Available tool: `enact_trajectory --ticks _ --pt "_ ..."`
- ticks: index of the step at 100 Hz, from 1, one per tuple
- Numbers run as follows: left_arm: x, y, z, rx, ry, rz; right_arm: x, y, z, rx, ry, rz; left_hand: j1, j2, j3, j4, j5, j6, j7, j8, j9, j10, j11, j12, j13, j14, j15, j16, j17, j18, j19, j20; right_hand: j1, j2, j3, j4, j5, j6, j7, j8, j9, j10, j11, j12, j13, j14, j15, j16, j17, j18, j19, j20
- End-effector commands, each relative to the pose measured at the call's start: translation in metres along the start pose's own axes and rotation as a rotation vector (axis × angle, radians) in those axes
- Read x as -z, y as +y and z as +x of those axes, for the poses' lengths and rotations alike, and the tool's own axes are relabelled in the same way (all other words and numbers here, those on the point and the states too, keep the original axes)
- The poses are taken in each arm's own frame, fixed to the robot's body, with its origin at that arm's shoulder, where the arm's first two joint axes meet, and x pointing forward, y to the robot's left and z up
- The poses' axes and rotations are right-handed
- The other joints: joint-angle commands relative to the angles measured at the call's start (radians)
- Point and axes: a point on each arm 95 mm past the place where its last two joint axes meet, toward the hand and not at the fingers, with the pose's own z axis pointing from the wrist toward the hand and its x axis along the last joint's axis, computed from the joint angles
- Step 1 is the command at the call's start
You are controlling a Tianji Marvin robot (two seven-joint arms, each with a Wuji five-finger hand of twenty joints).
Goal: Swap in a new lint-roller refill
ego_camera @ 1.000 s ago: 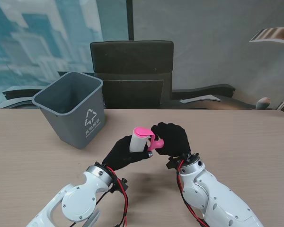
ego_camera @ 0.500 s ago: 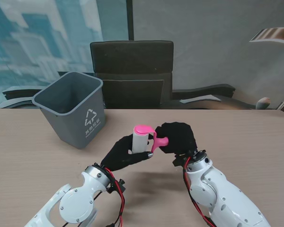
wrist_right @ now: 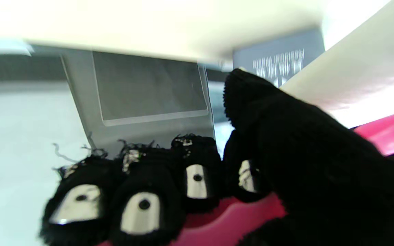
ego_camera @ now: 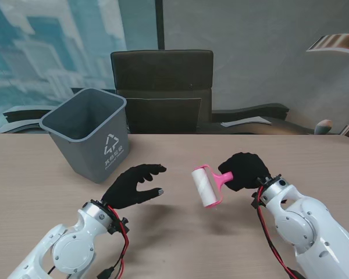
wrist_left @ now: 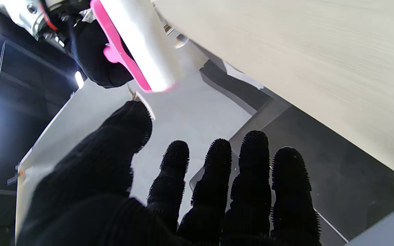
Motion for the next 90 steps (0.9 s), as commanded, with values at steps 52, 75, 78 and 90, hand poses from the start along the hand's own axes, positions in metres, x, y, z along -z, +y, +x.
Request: enact_trajectory --ticks 52,75,78,90 --pt "0.013 -0.013 -0.034 -0.146 -0.068 -0.021 -0.003 -0.062 -0.048 0.183 -0.084 0.251 0.011 0.036 0.02 0.011 0.066 -0.016 -0.02 0.029 0.006 0.015 -0.034 -0.027 -0.027 -0.007 -0.042 -0.023 -0.013 0.005 -0.067 -0.015 -0.029 -0.032 0.08 -0.038 0.052 -0.002 0.004 0.03 0.085 0.086 0.033 0.02 -0.017 -0.403 0.18 0.092 0.071 -0.192 0.194 0.031" --pt "0.012 -0.012 -0.034 -0.147 -0.069 -0.016 -0.003 -0.075 -0.061 0.207 -0.104 0.319 0.013 0.042 0.015 0.014 0.064 -0.017 -0.015 0.035 0.003 0.015 -0.03 -0.025 -0.029 -0.005 -0.031 -0.015 -0.015 0.005 -0.06 -0.005 -0.032 -0.026 0.079 -0.034 0.05 -0.004 0.002 0.034 0.085 0.084 0.032 0.022 -0.017 -0.404 0.18 0.092 0.071 -0.197 0.195 0.031" --pt "0.012 -0.012 -0.034 -0.146 -0.07 -0.016 -0.002 -0.077 -0.063 0.212 -0.108 0.328 0.014 0.043 0.015 0.014 0.065 -0.016 -0.014 0.036 0.006 0.015 -0.029 -0.024 -0.027 -0.006 -0.03 -0.014 -0.015 0.006 -0.06 -0.004 -0.032 -0.025 0.079 -0.034 0.049 -0.004 0.002 0.035 0.085 0.084 0.032 0.022 -0.017 -0.404 0.179 0.092 0.071 -0.197 0.195 0.031" --pt "0.012 -0.012 -0.034 -0.14 -0.073 -0.016 0.003 -0.081 -0.071 0.239 -0.118 0.357 0.016 0.045 0.012 0.015 0.065 -0.016 -0.012 0.038 0.006 0.014 -0.027 -0.023 -0.028 -0.005 -0.028 -0.012 -0.014 0.005 -0.059 -0.001 -0.032 -0.023 0.078 -0.033 0.048 -0.005 0.001 0.037 0.083 0.083 0.031 0.023 -0.017 -0.403 0.178 0.09 0.071 -0.198 0.195 0.031"
